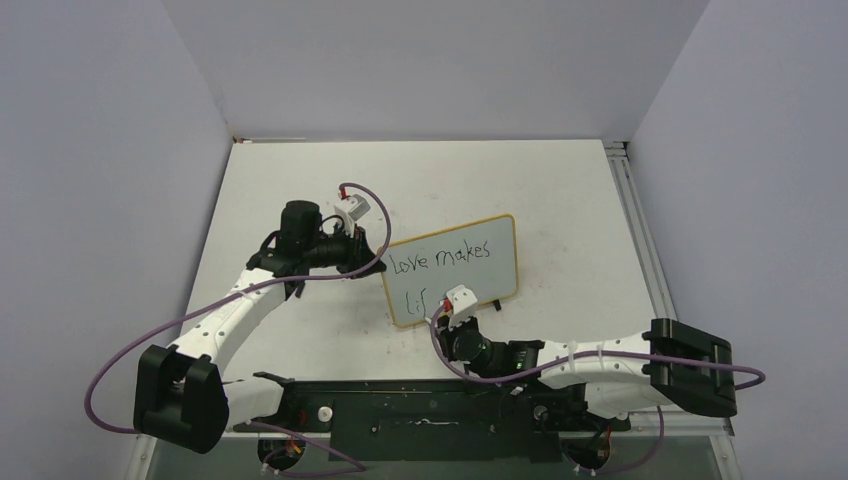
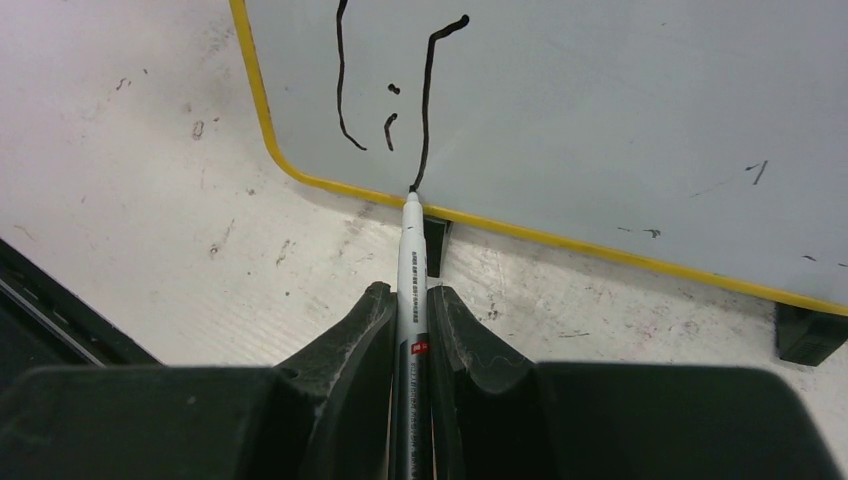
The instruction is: Write a sentence on the whiteboard
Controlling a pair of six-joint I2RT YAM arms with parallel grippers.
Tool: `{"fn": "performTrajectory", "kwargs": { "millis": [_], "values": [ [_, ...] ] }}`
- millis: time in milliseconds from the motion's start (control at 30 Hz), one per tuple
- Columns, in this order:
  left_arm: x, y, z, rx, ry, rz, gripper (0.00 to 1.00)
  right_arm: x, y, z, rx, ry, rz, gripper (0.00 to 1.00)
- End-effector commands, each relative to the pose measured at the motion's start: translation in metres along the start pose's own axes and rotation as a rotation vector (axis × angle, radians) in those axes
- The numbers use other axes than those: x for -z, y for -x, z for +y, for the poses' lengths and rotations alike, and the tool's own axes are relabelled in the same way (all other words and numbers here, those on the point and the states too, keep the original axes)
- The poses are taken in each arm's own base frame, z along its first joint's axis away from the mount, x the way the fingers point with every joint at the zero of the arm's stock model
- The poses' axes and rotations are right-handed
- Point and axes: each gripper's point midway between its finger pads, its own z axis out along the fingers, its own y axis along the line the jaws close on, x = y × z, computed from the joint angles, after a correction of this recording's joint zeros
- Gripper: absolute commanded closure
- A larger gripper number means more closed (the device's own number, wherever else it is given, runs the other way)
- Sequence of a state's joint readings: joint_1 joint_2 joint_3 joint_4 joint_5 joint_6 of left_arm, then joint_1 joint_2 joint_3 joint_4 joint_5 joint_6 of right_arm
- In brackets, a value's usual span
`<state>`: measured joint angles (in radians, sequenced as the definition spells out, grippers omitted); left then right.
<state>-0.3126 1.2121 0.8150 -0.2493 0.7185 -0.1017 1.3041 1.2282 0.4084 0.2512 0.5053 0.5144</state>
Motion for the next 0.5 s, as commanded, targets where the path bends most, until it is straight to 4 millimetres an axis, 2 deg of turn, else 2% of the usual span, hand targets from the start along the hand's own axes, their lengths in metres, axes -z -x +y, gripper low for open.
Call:
{"fn": "performTrajectory", "kwargs": {
  "millis": [0,133,267,467],
  "values": [
    [0.003,0.016,-0.005,-0.024,-0.005,-0.029,1.0,-0.004,-0.011,-0.001,-0.001,-0.01,0.032,0.95],
    [0.003,0.016,-0.005,-0.024,-0.005,-0.029,1.0,-0.005,-0.004,0.007,-0.001,0.014,0.012,0.95],
    [0.003,0.016,-0.005,-0.024,-0.004,-0.029,1.0,-0.001,0.014,0.013,-0.024,0.035,-0.047,0.95],
    [0.003,0.016,-0.006,-0.023,-0.007,-0.03,1.0,0.011,0.041,0.007,-0.078,0.027,-0.142,0.95]
  ]
}}
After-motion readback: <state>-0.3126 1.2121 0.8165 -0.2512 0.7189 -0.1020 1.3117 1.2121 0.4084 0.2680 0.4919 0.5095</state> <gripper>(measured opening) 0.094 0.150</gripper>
